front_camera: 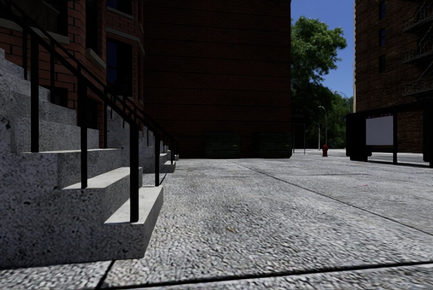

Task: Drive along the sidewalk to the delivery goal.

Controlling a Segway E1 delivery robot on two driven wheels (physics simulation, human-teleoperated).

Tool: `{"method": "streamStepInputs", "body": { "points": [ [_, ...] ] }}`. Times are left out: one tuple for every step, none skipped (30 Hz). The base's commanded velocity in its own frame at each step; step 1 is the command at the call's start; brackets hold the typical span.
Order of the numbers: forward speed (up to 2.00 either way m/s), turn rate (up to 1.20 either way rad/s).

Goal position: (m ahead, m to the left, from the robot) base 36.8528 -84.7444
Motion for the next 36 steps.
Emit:
{"method": "streamStepInputs", "body": {
  "points": [
    [0.00,-0.45],
    [0.00,-0.45],
    [0.00,-0.26],
    [0.00,0.00],
    [0.00,0.00],
    [0.00,0.00],
    [0.00,0.00],
    [0.00,0.00],
    [0.00,0.00],
    [0.00,0.00],
    [0.00,0.00],
    [0.00,0.00],
    [0.00,-0.08],
    [0.00,-0.19],
    [0.30,-0.26],
    [0.30,-0.26],
    [0.70,-0.29],
    [1.08,-0.36],
    [1.21,-0.41],
    [1.21,-0.41],
    [1.25,-0.42],
    [1.26,-0.43],
    [1.26,-0.43],
    [1.26,-0.43],
    [1.26,-0.43],
    [1.26,-0.43],
    [1.26,-0.43],
    [1.26,-0.43],
    [1.47,-0.43],
    [1.47,-0.43],
    [2.00,-0.43],
    [2.00,-0.43],
    [2.00,-0.43],
    [2.00,-0.43],
    [2.00,-0.43],
    [2.00,-0.43]
  ]
}}
